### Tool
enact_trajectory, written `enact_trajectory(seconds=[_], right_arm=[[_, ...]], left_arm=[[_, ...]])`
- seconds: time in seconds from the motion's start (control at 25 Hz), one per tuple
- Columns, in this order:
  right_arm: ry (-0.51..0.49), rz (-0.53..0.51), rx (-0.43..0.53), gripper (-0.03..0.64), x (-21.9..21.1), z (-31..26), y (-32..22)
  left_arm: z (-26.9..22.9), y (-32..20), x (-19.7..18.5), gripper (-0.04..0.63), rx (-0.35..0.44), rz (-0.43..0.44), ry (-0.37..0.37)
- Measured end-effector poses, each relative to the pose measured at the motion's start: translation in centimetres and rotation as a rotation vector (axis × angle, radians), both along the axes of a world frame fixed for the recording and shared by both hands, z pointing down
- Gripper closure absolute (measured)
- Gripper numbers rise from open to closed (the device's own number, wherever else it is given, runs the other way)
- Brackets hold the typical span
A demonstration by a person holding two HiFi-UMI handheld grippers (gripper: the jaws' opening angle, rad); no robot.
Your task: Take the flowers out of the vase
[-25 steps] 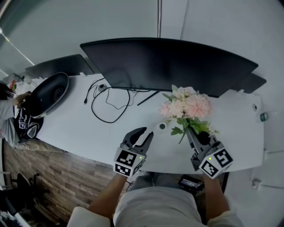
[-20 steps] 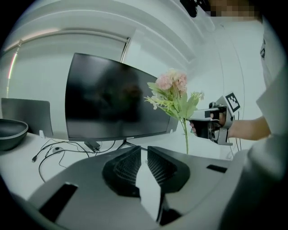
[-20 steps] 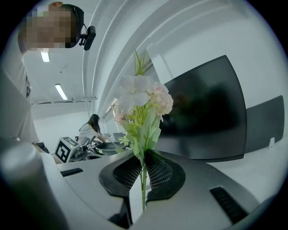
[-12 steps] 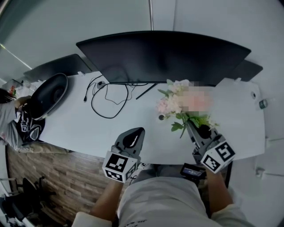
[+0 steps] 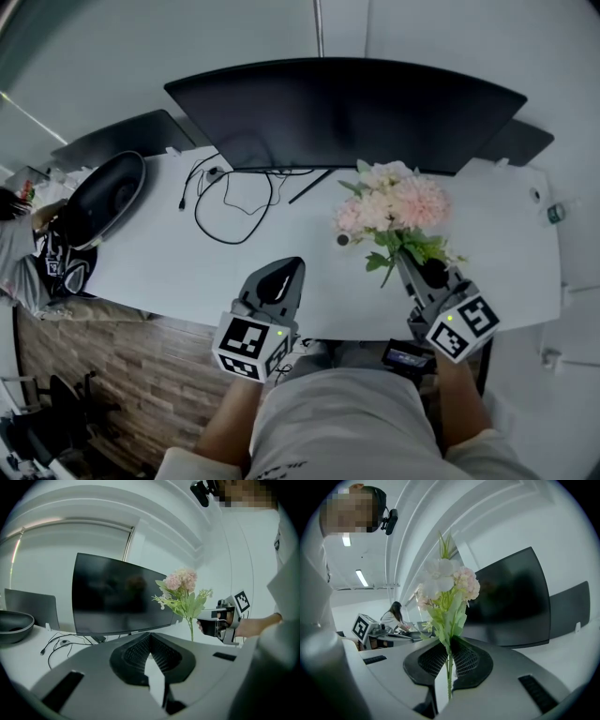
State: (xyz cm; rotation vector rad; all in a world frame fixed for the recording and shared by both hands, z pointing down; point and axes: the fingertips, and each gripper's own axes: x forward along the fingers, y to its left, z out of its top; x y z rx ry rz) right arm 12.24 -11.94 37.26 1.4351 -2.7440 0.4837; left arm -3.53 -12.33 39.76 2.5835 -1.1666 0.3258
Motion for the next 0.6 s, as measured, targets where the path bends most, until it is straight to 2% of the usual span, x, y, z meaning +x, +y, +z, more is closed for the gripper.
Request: enact_trajectory(seconds=[0.6], right_arm=[[-0.01,-0.012,0.004,0.572,0.0,0.1,0.0]], left_arm=[[0.1,0.3,1.5,0.592,-0.015,0.031,0.011]])
